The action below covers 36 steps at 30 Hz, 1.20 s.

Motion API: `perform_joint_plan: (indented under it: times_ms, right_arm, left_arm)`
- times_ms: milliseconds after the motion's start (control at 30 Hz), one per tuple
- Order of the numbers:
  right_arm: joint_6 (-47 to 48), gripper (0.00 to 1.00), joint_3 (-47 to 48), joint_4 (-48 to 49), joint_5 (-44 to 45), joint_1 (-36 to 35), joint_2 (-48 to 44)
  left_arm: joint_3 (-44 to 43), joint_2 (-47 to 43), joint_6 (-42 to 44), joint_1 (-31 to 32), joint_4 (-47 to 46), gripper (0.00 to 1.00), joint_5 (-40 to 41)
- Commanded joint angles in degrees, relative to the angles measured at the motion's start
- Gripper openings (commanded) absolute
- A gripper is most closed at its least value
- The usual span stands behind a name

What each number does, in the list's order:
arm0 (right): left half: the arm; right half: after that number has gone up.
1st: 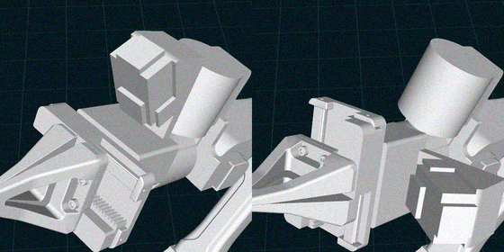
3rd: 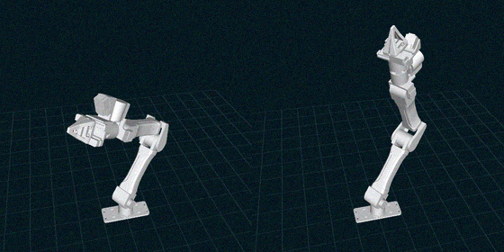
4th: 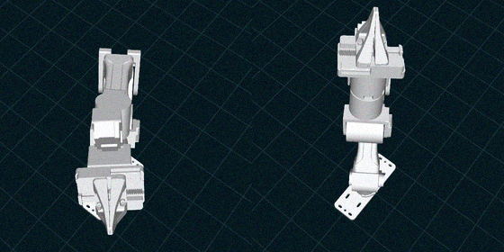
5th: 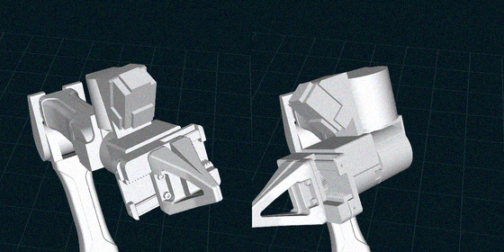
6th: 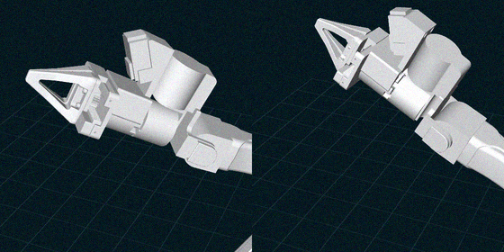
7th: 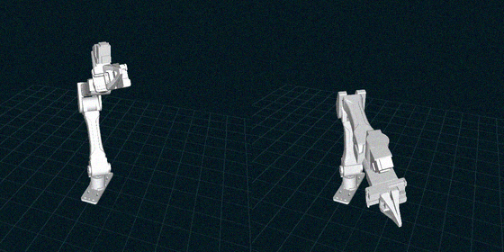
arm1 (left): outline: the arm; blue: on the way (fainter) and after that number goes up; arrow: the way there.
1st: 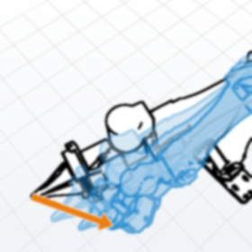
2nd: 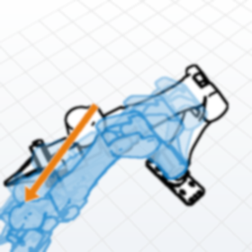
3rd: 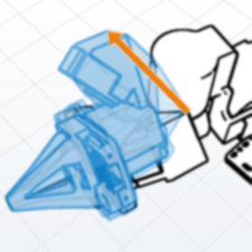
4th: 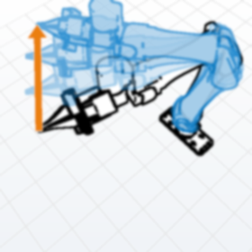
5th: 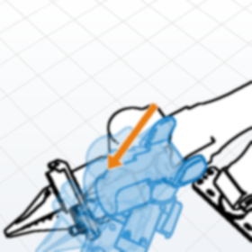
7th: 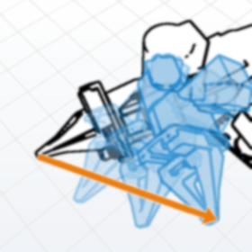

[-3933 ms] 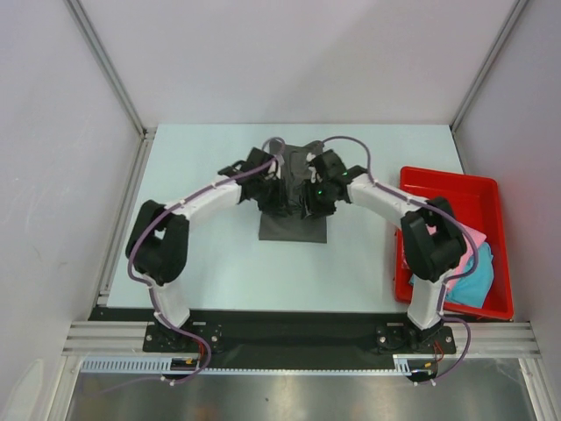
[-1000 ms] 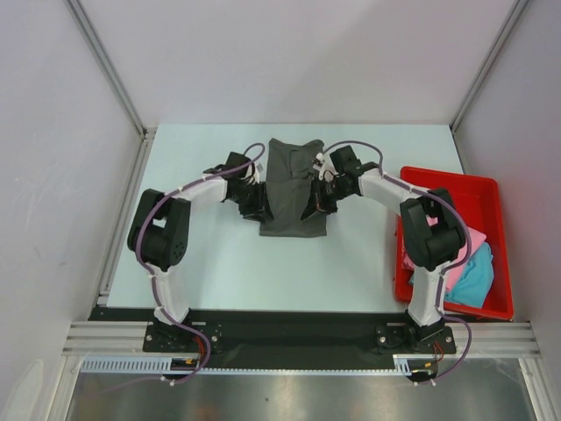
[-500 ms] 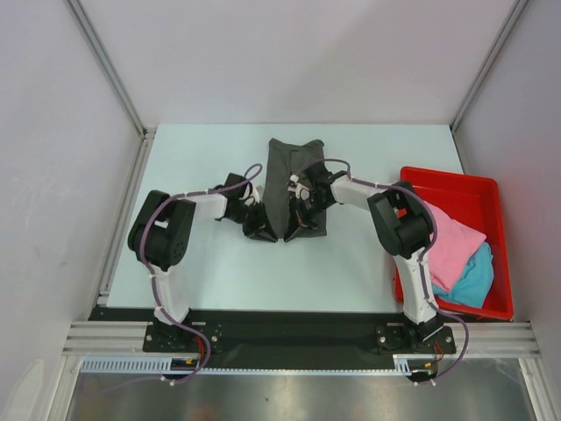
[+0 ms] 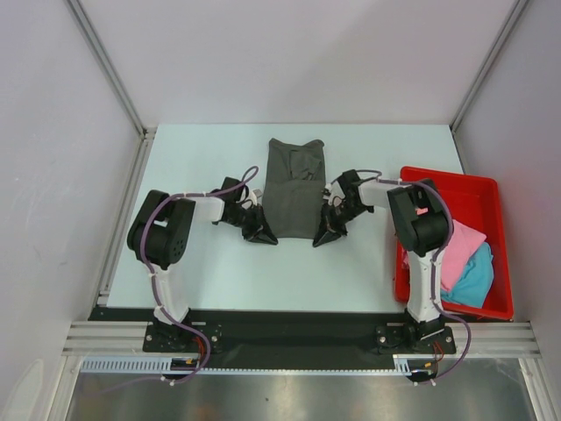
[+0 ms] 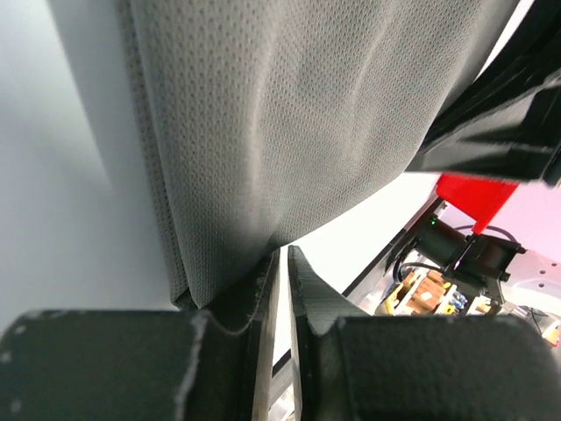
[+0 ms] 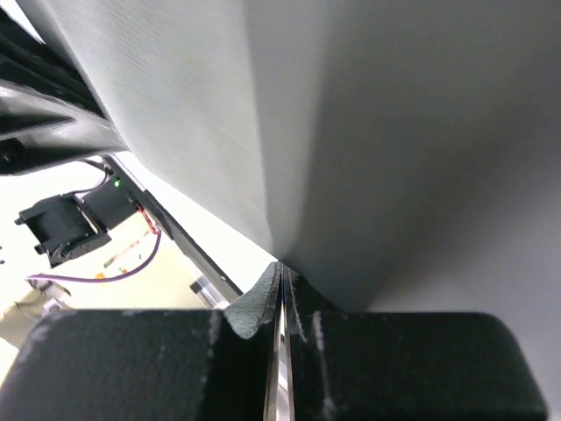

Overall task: Fold and stack the t-shirts
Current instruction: Fold the tshirt

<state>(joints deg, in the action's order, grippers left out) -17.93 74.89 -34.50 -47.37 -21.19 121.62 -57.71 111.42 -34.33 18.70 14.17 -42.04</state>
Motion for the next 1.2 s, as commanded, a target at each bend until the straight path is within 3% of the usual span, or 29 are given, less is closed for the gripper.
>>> perform_joint_plan:
  times_ms: [0, 200, 267, 300, 333, 367, 400, 433, 533, 733, 900, 1167]
  right_arm:
    - [1.3, 0.09, -4.0, -0.8, 5.4, 3.5, -4.4]
    - [-1.0, 0.09, -11.9, -1.1, 8.9, 8.5, -10.3]
    - [-0.7, 0.09, -12.4, -2.8, 10.1, 8.5, -12.7]
    - [-0.8, 0.12, -12.7, -3.0, 11.2, 8.1, -15.9]
    - [-0.7, 0.15, -12.8, -3.5, 11.9, 7.7, -17.2]
    - [-1.3, 0.23, -13.1, -3.1, 12.0, 7.5, -18.5]
    - [-1.9, 0.37, -13.9, -2.5, 11.8, 7.3, -20.2]
    - [-2.7, 0.42, -14.4, 0.0, 11.4, 7.3, -20.7]
    - [-7.7, 0.51, -16.0, 7.5, 9.2, 7.1, -19.5]
    - [-17.4, 0.53, -15.7, 19.0, 9.2, 4.6, -14.9]
    - [-18.7, 0.50, -13.2, 18.4, 13.0, 3.5, -12.3]
    - [-20.2, 0.46, -15.3, 17.3, 18.1, 3.4, -14.2]
  left_arm:
    - [2.9, 1.9, 3.9, -0.8, 2.3, 0.15, 9.2]
    - [1.1, 0.7, 6.1, -0.7, 4.2, 0.16, 10.0]
    - [-0.2, -2.8, 7.8, -0.3, 7.4, 0.22, 10.6]
    - [-1.2, -4.7, 8.3, -0.1, 8.9, 0.27, 10.9]
    - [-1.3, -6.8, 8.9, 0.2, 11.6, 0.40, 12.6]
    - [-1.3, -9.7, 8.8, 0.4, 12.6, 0.46, 13.2]
    - [-0.6, -13.9, 8.8, 0.4, 13.3, 0.51, 13.5]
    - [-0.5, -15.7, 8.7, 0.3, 15.2, 0.58, 15.1]
    - [-0.2, -18.1, 7.9, -1.0, 16.9, 0.63, 16.7]
    - [0.7, -12.4, 3.1, -5.3, 11.8, 0.60, 16.4]
    - [-1.0, -7.0, -0.8, -5.9, 9.6, 0.52, 16.2]
    - [0.4, -4.9, -5.1, -4.6, 8.5, 0.50, 17.2]
